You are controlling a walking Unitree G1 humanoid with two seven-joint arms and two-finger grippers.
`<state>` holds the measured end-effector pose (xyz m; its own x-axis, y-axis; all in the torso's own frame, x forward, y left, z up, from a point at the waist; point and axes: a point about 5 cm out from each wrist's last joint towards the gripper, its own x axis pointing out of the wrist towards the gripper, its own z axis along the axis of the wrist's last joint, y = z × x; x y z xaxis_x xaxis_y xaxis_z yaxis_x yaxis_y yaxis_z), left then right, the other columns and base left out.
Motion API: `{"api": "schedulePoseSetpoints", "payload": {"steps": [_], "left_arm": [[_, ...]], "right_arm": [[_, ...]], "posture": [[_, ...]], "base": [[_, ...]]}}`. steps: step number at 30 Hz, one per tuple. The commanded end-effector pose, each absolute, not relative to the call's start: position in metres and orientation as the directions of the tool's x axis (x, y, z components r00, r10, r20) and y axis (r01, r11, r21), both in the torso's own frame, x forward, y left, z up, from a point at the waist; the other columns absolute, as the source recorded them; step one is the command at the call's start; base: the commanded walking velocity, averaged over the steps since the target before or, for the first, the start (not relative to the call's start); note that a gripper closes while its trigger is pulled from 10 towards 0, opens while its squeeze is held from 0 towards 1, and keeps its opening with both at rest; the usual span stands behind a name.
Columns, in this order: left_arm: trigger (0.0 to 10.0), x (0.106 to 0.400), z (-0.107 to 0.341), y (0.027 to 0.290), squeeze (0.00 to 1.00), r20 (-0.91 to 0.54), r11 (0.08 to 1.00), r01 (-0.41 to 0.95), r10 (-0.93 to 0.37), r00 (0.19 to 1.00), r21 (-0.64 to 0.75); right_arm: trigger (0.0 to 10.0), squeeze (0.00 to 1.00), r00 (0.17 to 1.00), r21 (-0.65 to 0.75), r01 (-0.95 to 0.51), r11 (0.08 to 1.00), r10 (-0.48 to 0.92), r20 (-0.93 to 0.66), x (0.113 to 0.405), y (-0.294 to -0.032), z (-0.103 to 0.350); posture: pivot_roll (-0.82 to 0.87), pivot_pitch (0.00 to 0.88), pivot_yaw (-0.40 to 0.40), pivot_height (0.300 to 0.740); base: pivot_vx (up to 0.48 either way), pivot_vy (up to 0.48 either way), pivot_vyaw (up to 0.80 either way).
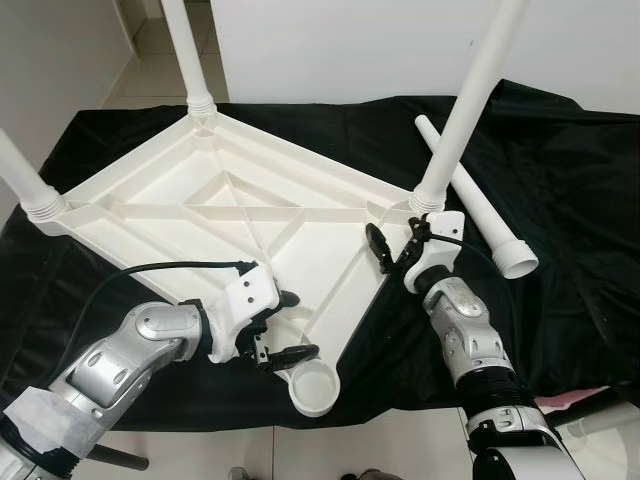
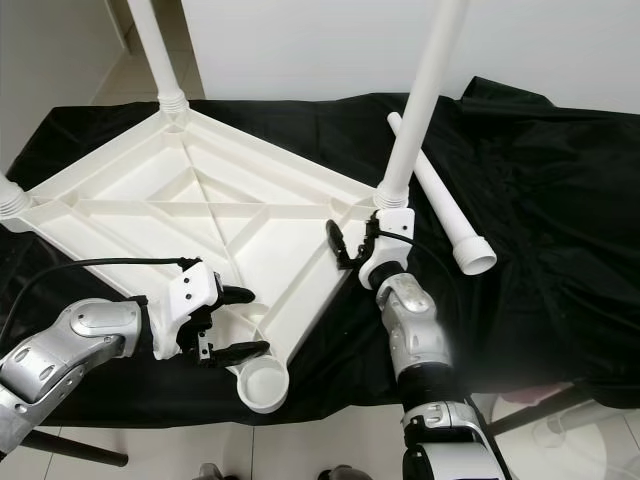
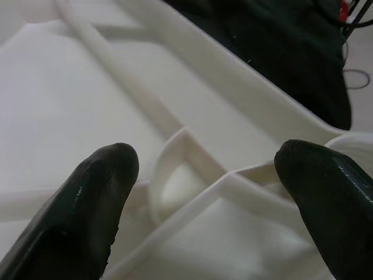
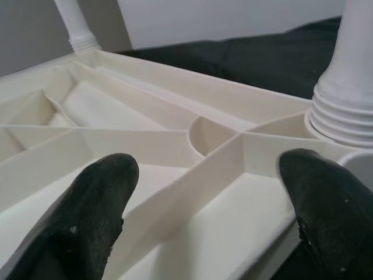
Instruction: Building children table
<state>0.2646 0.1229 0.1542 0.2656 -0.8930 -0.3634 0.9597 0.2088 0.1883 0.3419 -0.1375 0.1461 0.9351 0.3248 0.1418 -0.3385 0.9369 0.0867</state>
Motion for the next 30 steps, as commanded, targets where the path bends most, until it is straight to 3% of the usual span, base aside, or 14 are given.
{"api": "schedulePoseSetpoints", "payload": {"steps": [1,14,17,21,30], "left_arm": [[10.0,0.266,0.154,0.135,0.0,-0.414,0.12,0.977,-0.891,0.184,0.177],[10.0,0.294,0.166,0.166,0.0,-0.497,0.107,0.971,-0.843,0.204,0.215],[10.0,0.295,0.167,0.173,0.0,-0.535,0.069,0.976,-0.827,0.17,0.205],[10.0,0.294,0.165,0.176,0.0,-0.556,0.036,0.981,-0.819,0.138,0.191],[10.0,0.311,0.151,0.165,0.0,-0.599,0.058,0.969,-0.777,0.195,0.24]], "right_arm": [[10.0,0.0,0.923,0.09,-0.371,0.924,0.357,0.144,0.336,-0.134,0.144],[10.0,0.0,0.883,0.081,-0.434,0.897,0.406,0.236,0.311,-0.153,0.162],[10.0,0.0,0.889,0.086,-0.424,0.901,0.396,0.231,0.304,-0.162,0.159],[10.0,0.0,0.893,0.086,-0.419,0.904,0.393,0.221,0.299,-0.167,0.158],[10.0,0.0,0.897,0.085,-0.411,0.908,0.385,0.218,0.298,-0.168,0.162]], "posture": [[-0.03,0.114,0.007,0.74],[-0.06,0.117,0.019,0.74],[-0.06,0.118,0.025,0.74],[-0.07,0.119,0.03,0.74],[-0.08,0.114,0.031,0.74]], "base": [[0.0,0.0,0.0],[0.0,0.0,0.0],[0.0,0.0,0.0],[0.0,0.0,0.0],[0.0,0.0,0.0]]}}
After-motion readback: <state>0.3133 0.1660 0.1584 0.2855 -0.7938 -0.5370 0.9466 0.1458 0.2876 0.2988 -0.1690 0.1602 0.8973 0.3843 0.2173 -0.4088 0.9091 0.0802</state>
